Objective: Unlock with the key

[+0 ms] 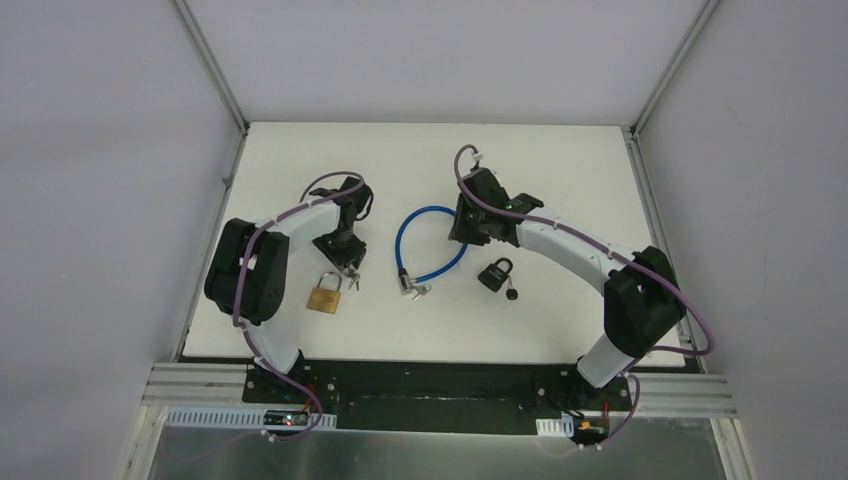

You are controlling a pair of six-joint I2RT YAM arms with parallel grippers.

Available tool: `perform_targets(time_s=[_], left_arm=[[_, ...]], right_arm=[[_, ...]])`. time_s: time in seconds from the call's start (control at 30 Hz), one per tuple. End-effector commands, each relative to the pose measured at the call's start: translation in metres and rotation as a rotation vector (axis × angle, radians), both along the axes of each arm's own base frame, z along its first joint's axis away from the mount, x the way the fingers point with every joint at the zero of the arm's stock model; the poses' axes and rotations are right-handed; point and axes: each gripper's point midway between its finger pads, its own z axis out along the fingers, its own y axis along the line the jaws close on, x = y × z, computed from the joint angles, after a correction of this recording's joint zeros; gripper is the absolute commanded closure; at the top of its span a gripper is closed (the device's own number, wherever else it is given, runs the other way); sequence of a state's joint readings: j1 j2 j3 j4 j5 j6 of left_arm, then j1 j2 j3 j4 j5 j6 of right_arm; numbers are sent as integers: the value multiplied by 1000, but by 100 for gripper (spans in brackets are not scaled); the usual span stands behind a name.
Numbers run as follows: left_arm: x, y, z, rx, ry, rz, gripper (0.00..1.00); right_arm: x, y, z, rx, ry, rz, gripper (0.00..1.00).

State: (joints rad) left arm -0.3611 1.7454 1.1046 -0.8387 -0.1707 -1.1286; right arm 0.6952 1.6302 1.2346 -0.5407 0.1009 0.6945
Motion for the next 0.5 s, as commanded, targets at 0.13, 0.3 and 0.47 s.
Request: perform_targets(time_s=[0.13,0.3,0.47], left_arm=[[-2,-2,-3,3,-6,-30,75],[-1,0,4,10,-25,-63,100],[4,0,32,-2,-107,-128,100]], right_arm=[[12,4,7,-1,-18,2,69],[16,3,8,10,-17,-18,70],[19,5,11,57,-13,-18,70]])
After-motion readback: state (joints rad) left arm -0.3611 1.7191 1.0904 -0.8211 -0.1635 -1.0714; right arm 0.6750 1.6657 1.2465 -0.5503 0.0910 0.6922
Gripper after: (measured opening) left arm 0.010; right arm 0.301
